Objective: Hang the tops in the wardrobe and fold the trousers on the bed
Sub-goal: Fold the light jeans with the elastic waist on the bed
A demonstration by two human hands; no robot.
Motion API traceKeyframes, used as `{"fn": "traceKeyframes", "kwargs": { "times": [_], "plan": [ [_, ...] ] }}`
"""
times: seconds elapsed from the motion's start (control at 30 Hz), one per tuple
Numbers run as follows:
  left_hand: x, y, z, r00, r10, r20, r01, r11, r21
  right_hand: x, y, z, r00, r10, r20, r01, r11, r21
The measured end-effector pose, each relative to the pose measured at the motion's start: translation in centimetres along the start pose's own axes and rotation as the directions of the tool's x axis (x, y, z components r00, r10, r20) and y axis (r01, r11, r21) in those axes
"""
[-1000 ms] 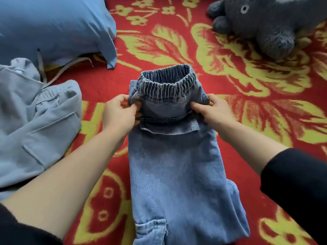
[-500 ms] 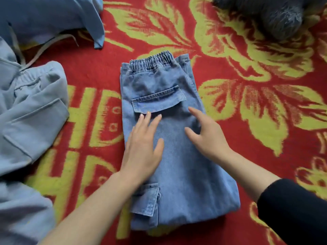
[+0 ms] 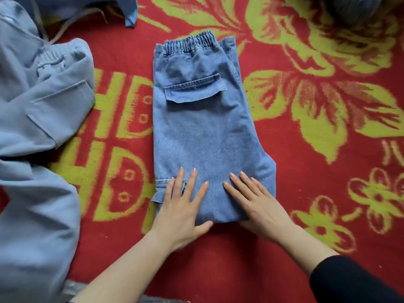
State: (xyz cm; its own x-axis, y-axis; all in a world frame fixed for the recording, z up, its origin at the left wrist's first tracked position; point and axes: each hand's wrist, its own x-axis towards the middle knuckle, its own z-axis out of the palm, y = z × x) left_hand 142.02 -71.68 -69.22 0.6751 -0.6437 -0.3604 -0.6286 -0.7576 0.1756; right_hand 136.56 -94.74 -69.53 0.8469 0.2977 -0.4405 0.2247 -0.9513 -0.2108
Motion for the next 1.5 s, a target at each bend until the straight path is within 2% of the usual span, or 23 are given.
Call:
{"fn": "traceKeyframes", "kwargs": {
  "times": [0.1,0.2,0.23,0.3,0.4,0.5,0.6,0.67,0.8,0.87,0.97,1.07,1.2,1.33,1.4,1.5],
  "plan": [
    [0.4,0.0,-0.2,0.993,-0.046,0.111,0.034,0.993,0.111,0.7,0.4,-0.3,0.999,0.004,-0.041,-0.005,0.999,-0.037],
    [0.9,0.8,-1.6,0.988,-0.105,0.116,0.077,0.972,0.224,1.2,0.1,-2.2,0.999,-0.024,-0.025,0.023,1.0,-0.02],
    [1.1,1.0,-2.0,0.983,-0.121,0.14,0.088,0.971,0.224,1.3,0.2,-2.9,0.999,-0.03,0.028,0.03,0.999,0.014],
    [1.6,0.9,-3.2,0.963,-0.158,0.219,0.106,0.968,0.229,1.4,0.7,-4.6,0.975,0.0,0.224,-0.031,0.99,0.134],
    [2.0,0.3,-5.8,0.962,-0.122,0.243,0.096,0.988,0.118,1.2,1.0,-7.2,0.966,0.034,0.255,-0.111,0.95,0.293],
    [1.3,0.7,-8.6,0.941,-0.068,0.33,0.09,0.995,-0.052,0.7,1.1,-9.2,0.935,0.015,0.354,-0.117,0.956,0.268],
    [-0.4,1.8,-9.1,0.881,-0.011,0.473,0.111,0.977,-0.183,-0.5,1.0,-10.0,0.864,-0.034,0.502,-0.177,0.914,0.365],
    [-1.8,2.6,-8.3,0.81,0.029,0.586,0.165,0.947,-0.274,-1.6,0.6,-10.1,0.792,-0.069,0.607,-0.227,0.89,0.397],
    [-3.9,3.2,-7.1,0.606,0.175,0.776,0.386,0.788,-0.479,-3.0,-0.5,-9.9,0.678,-0.069,0.732,-0.352,0.843,0.406],
    [-3.8,2.7,-7.3,0.558,0.233,0.797,0.471,0.701,-0.535,-2.9,-0.5,-9.9,0.669,-0.062,0.741,-0.418,0.793,0.444],
    [-2.6,0.7,-8.6,0.63,0.193,0.752,0.497,0.644,-0.582,-1.6,0.4,-11.6,0.746,-0.044,0.664,-0.418,0.746,0.519],
    [-0.7,-1.8,-10.7,0.721,0.108,0.684,0.472,0.646,-0.6,0.7,1.8,-14.3,0.848,0.031,0.528,-0.392,0.708,0.587],
    [2.5,-4.5,-13.6,0.828,-0.011,0.56,0.424,0.666,-0.614,4.0,2.7,-17.5,0.948,0.132,0.29,-0.283,0.766,0.578],
    [5.4,-6.7,-14.3,0.927,-0.124,0.354,0.319,0.756,-0.572,7.3,3.0,-17.7,0.976,0.203,0.075,-0.214,0.855,0.472],
    [6.4,-7.5,-13.3,0.945,-0.204,0.254,0.308,0.815,-0.49,8.8,3.3,-16.6,0.972,0.232,-0.024,-0.204,0.897,0.393],
    [7.3,-7.6,-11.1,0.948,-0.307,0.089,0.316,0.855,-0.411,10.3,3.5,-14.2,0.964,0.257,-0.063,-0.228,0.927,0.297]
  ]
}}
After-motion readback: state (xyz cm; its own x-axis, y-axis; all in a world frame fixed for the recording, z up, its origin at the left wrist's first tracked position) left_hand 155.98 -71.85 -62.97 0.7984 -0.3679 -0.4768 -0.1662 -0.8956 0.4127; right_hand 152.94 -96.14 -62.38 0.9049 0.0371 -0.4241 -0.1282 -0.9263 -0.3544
